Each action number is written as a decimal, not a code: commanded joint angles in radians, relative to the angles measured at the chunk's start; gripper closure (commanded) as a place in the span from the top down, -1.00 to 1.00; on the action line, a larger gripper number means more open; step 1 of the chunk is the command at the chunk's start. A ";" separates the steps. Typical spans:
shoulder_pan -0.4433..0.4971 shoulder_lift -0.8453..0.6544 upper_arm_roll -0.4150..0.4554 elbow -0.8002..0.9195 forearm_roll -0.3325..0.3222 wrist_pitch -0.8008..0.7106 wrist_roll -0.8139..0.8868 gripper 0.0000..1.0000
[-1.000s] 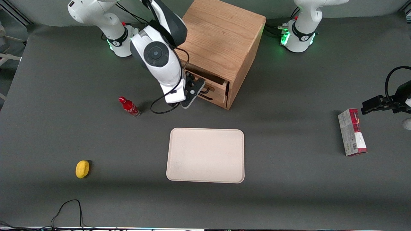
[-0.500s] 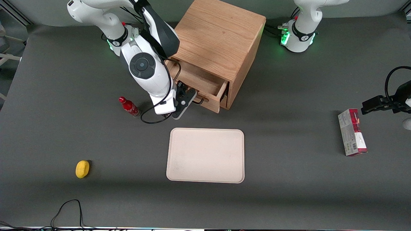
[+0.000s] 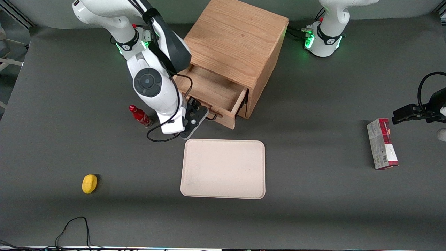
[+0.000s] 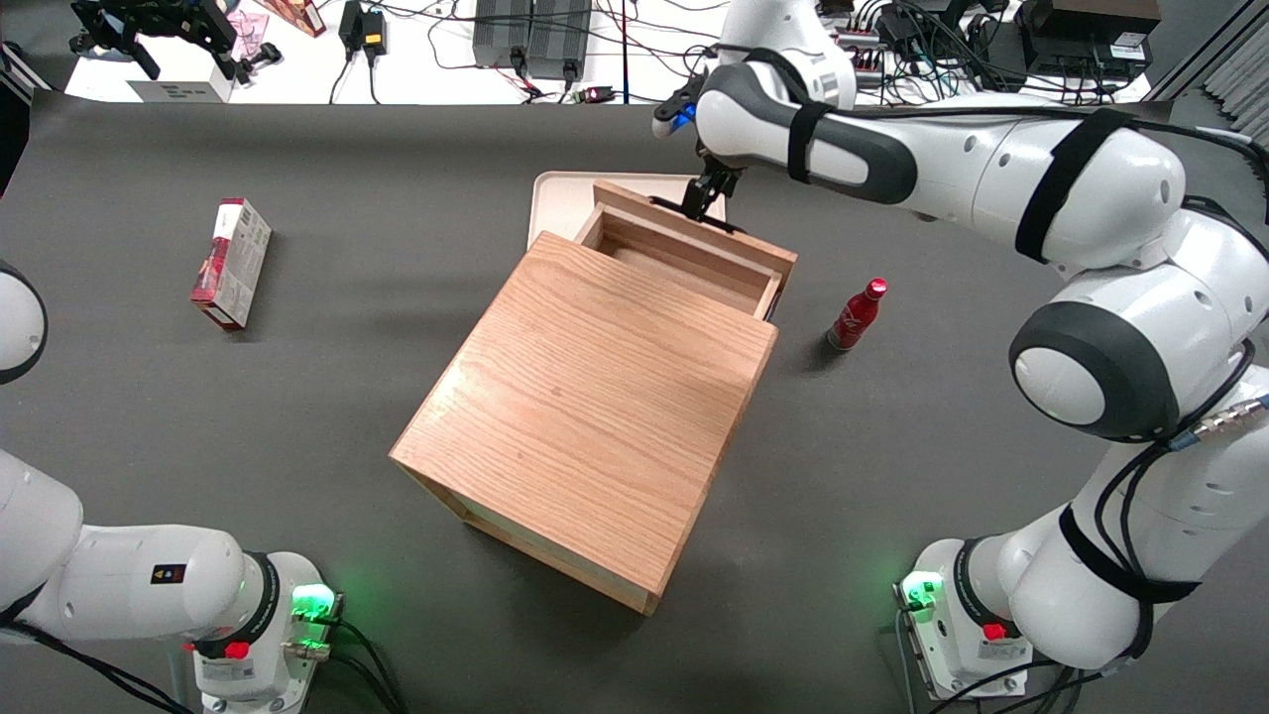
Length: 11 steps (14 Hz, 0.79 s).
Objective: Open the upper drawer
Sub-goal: 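Pull the upper drawer outward by its handle with the right gripper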
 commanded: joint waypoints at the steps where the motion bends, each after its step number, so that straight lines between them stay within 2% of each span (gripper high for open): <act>1: -0.020 0.044 0.002 0.070 -0.016 -0.021 -0.018 1.00; 4: -0.053 0.083 0.002 0.133 -0.047 -0.052 -0.049 1.00; 8: -0.108 0.149 0.003 0.245 -0.041 -0.119 -0.084 1.00; 11: -0.119 0.169 0.003 0.265 -0.041 -0.121 -0.084 1.00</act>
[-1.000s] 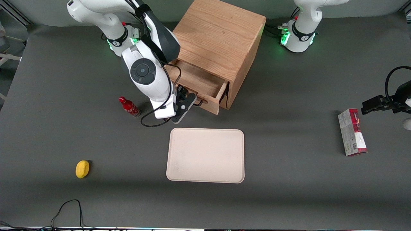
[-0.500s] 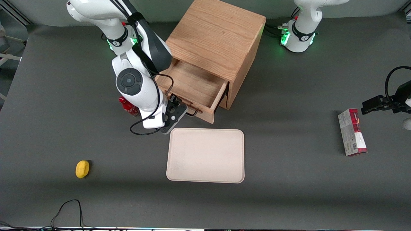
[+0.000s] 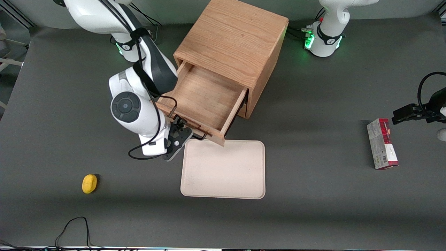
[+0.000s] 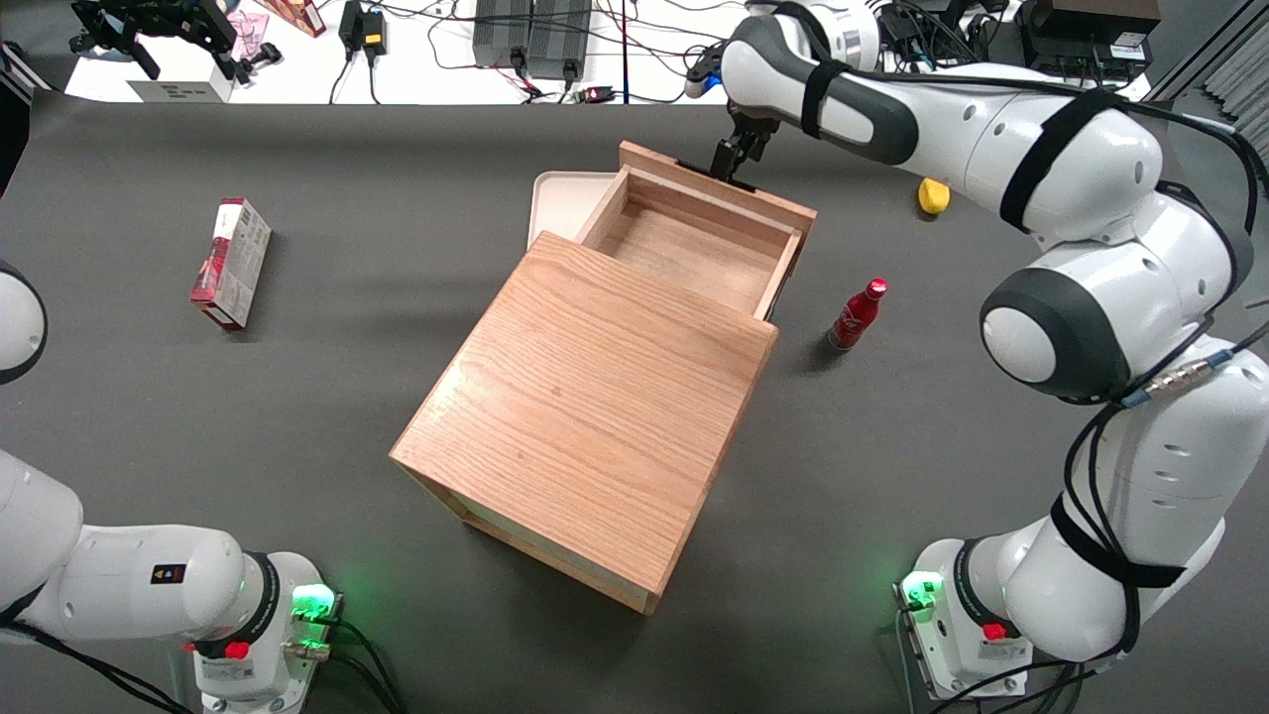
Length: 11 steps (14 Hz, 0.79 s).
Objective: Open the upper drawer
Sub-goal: 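Pull the upper drawer outward by its handle with the right gripper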
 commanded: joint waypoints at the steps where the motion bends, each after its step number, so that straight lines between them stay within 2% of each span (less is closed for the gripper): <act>1: -0.009 0.049 0.004 0.063 -0.015 -0.025 -0.017 1.00; 11: -0.044 0.139 0.007 0.226 -0.012 -0.097 -0.028 1.00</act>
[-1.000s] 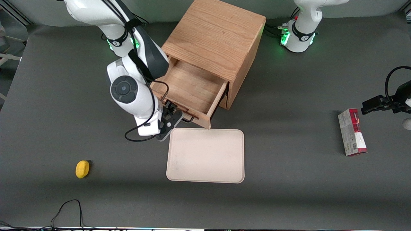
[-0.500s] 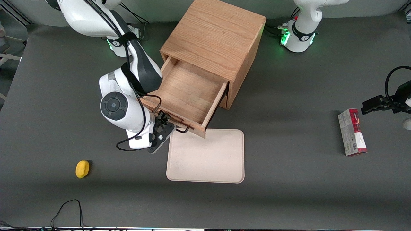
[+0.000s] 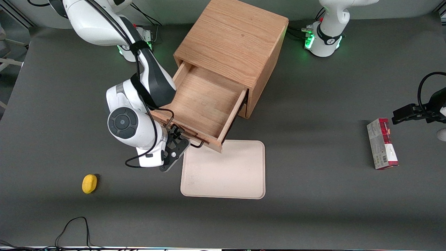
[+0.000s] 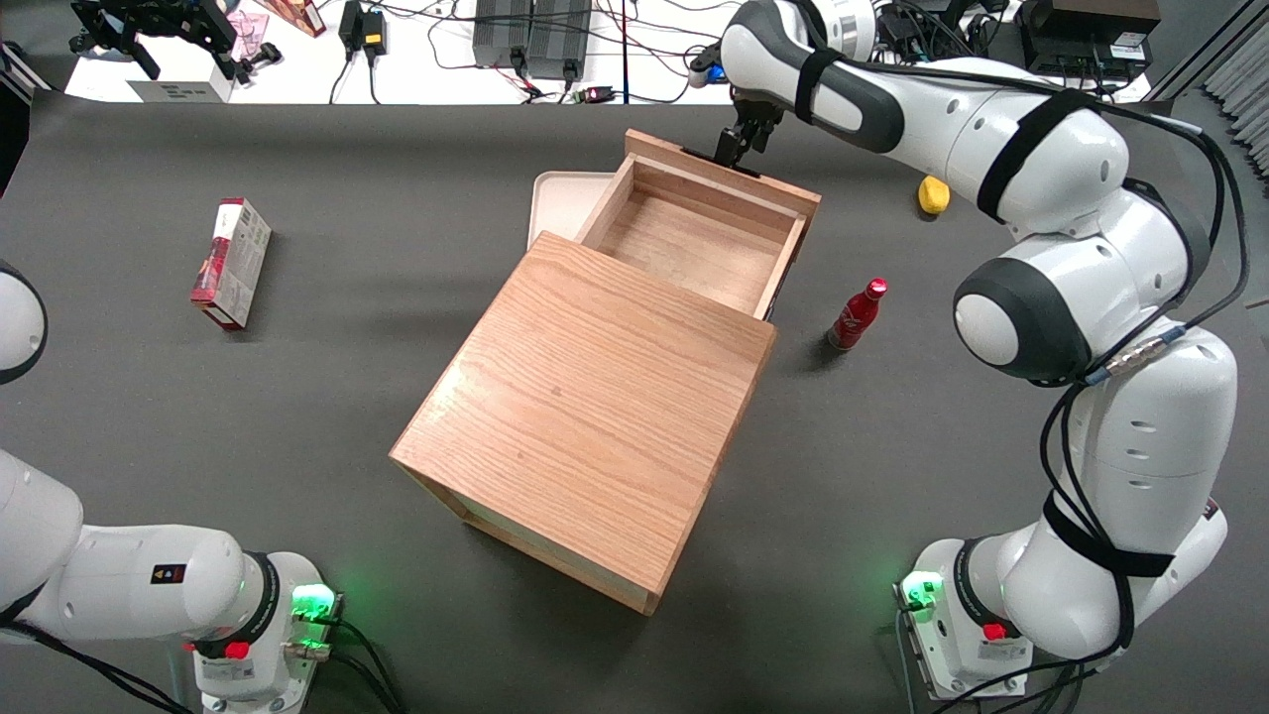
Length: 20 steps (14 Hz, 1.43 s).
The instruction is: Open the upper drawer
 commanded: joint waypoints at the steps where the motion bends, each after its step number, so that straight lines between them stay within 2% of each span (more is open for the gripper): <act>1: -0.016 0.046 0.005 0.082 -0.013 -0.021 -0.021 1.00; 6: -0.053 0.081 0.012 0.130 -0.011 -0.021 -0.020 1.00; 13: -0.056 0.057 0.012 0.136 -0.010 -0.030 0.000 1.00; 20: -0.057 -0.066 -0.004 0.179 -0.013 -0.182 0.048 1.00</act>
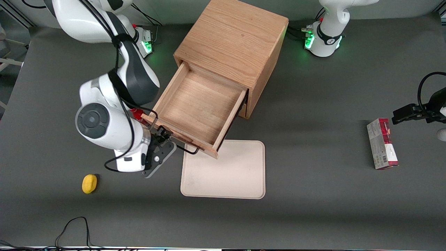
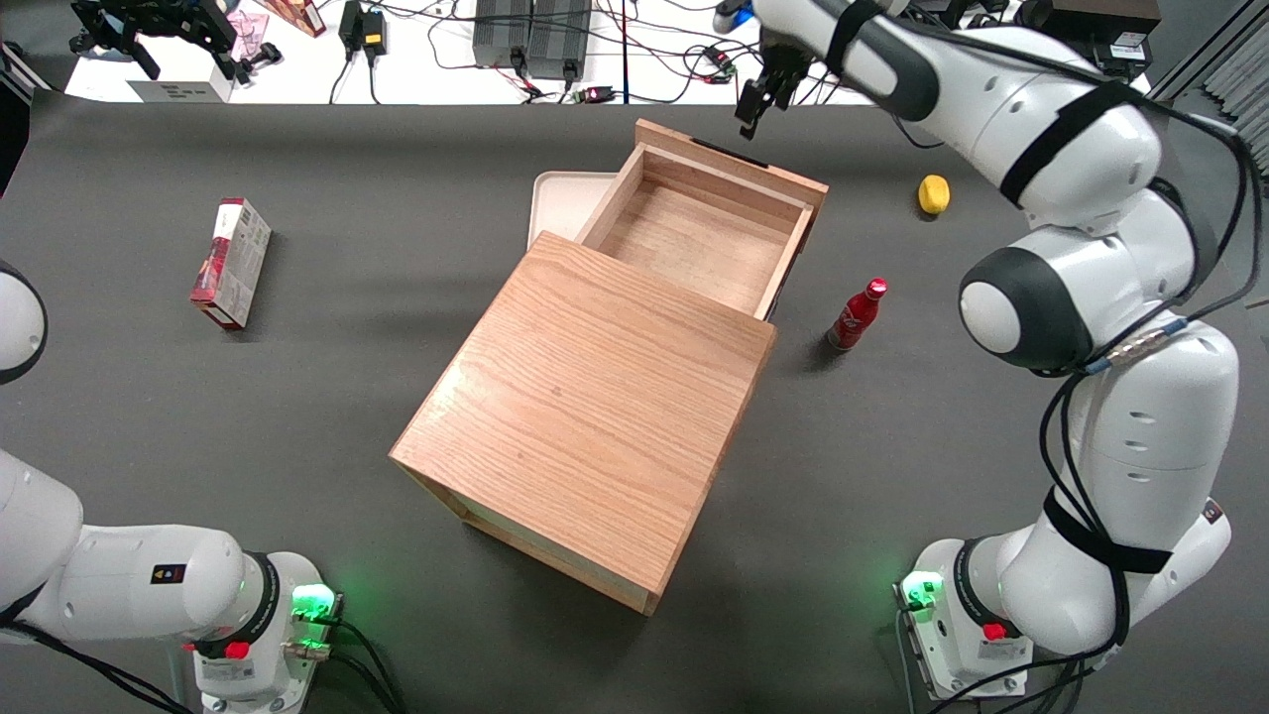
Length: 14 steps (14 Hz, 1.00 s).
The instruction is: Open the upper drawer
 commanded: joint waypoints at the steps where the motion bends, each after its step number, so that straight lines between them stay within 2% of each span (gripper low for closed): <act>1: -0.005 -0.096 -0.003 -0.007 -0.017 -0.045 0.075 1.00; 4: -0.004 -0.161 -0.090 -0.007 -0.021 -0.138 0.245 1.00; 6: 0.001 -0.189 -0.175 -0.007 -0.021 -0.192 0.297 1.00; 9: 0.002 -0.238 -0.256 -0.054 -0.019 -0.238 0.322 1.00; 11: -0.049 -0.288 -0.249 -0.126 -0.018 -0.209 0.395 1.00; 14: -0.201 -0.431 -0.108 -0.350 -0.054 -0.033 0.403 1.00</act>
